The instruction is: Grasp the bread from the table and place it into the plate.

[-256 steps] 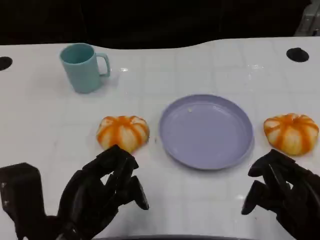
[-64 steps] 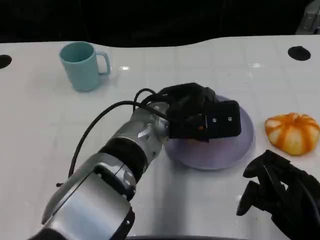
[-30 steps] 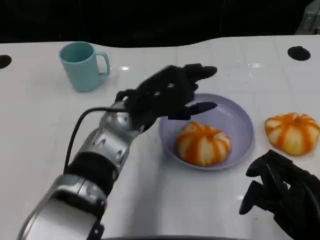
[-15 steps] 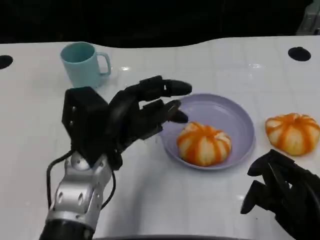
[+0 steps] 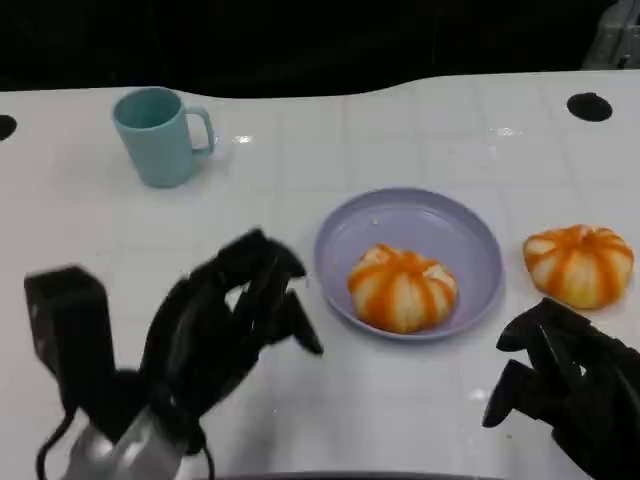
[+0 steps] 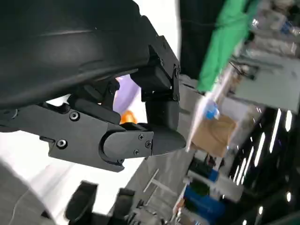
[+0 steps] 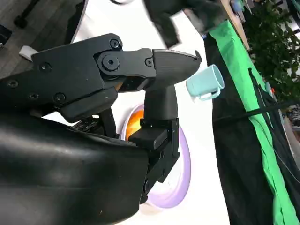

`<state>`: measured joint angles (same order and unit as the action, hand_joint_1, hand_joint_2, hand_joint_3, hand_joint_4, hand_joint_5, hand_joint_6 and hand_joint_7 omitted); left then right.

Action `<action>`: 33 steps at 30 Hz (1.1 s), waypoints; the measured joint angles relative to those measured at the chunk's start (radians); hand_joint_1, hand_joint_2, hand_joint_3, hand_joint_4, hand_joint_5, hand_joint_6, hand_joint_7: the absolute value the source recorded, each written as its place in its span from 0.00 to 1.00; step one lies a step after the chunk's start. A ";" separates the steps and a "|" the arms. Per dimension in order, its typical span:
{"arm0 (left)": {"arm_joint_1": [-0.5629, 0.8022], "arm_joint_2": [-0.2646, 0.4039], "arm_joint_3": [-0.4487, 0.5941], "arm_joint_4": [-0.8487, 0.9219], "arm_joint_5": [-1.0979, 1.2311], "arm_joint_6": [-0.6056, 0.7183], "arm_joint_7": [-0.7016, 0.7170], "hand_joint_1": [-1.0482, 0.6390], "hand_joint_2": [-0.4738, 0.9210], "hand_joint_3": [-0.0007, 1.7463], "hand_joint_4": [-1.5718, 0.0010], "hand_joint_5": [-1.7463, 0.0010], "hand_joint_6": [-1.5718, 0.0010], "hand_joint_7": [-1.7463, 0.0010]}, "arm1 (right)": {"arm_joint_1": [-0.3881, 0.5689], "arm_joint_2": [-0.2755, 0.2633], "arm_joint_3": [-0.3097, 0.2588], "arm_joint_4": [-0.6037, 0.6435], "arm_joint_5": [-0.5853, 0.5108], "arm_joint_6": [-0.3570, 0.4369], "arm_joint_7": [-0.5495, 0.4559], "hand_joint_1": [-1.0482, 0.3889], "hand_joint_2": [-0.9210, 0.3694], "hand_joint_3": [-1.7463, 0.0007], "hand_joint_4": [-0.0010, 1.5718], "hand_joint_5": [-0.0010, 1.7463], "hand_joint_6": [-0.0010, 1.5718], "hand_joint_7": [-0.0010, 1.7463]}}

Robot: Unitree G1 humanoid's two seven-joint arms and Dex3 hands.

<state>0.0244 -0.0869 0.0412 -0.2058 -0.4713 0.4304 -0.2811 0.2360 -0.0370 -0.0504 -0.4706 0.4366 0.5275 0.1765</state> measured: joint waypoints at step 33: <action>0.141 0.019 0.013 -0.110 -0.066 0.078 0.049 0.30 1.00 0.27 0.42 0.00 0.54 0.00 | 0.001 -0.001 -0.009 -0.006 0.006 0.001 0.003 0.42 0.00 0.79 0.40 1.00 0.32 0.91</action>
<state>0.1654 -0.0682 0.0547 -0.3160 -0.5369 0.5088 -0.2318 0.2368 -0.0376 -0.0596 -0.4768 0.4428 0.5284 0.1797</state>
